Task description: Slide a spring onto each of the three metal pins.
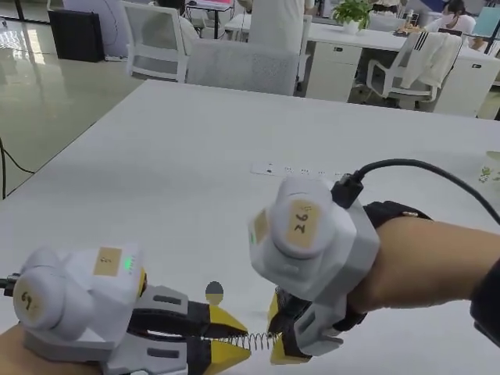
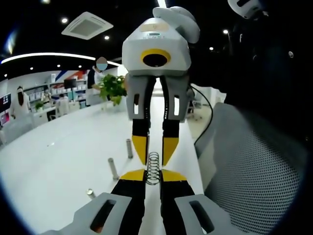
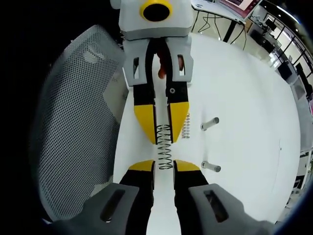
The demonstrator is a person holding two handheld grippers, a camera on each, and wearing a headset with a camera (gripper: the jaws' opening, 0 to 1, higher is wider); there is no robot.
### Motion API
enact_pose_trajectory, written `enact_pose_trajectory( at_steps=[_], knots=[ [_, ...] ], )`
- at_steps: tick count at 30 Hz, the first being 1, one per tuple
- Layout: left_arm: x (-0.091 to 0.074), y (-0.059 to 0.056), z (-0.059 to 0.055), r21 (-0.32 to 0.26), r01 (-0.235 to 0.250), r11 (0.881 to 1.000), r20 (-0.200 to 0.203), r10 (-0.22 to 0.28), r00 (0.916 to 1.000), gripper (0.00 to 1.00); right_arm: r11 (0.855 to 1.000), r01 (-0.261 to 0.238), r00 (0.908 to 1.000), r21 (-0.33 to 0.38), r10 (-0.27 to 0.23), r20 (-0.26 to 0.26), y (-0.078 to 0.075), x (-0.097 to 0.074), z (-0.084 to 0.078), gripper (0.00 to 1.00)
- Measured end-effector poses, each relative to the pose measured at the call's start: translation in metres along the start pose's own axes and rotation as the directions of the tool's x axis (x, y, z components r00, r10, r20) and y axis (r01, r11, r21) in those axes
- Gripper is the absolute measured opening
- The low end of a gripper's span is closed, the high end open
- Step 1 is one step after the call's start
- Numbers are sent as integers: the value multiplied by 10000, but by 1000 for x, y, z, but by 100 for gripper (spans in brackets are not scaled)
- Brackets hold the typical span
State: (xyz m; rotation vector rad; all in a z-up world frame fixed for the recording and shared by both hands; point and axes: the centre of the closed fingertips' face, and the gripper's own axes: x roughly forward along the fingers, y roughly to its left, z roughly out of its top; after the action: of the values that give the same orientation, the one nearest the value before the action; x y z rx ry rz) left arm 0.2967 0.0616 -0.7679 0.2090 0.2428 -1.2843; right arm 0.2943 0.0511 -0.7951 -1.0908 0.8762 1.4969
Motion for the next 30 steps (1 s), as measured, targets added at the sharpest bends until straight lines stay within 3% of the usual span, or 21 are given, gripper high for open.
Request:
enact_pose_trajectory(
  at_steps=[12,20,30],
  knots=[
    [0,-3,11,-30,99,9999,446,-97,9990,3,9999,-54,10000,142,54,30,2,2,-4,9],
    [2,-3,9,59,52,10000,330,-54,9994,3,9996,82,9999,257,-86,146,1,-3,-1,9],
    [3,-3,3,96,85,9999,109,-86,9999,3,9997,232,9986,116,-237,465,1,-15,14,9]
  ],
)
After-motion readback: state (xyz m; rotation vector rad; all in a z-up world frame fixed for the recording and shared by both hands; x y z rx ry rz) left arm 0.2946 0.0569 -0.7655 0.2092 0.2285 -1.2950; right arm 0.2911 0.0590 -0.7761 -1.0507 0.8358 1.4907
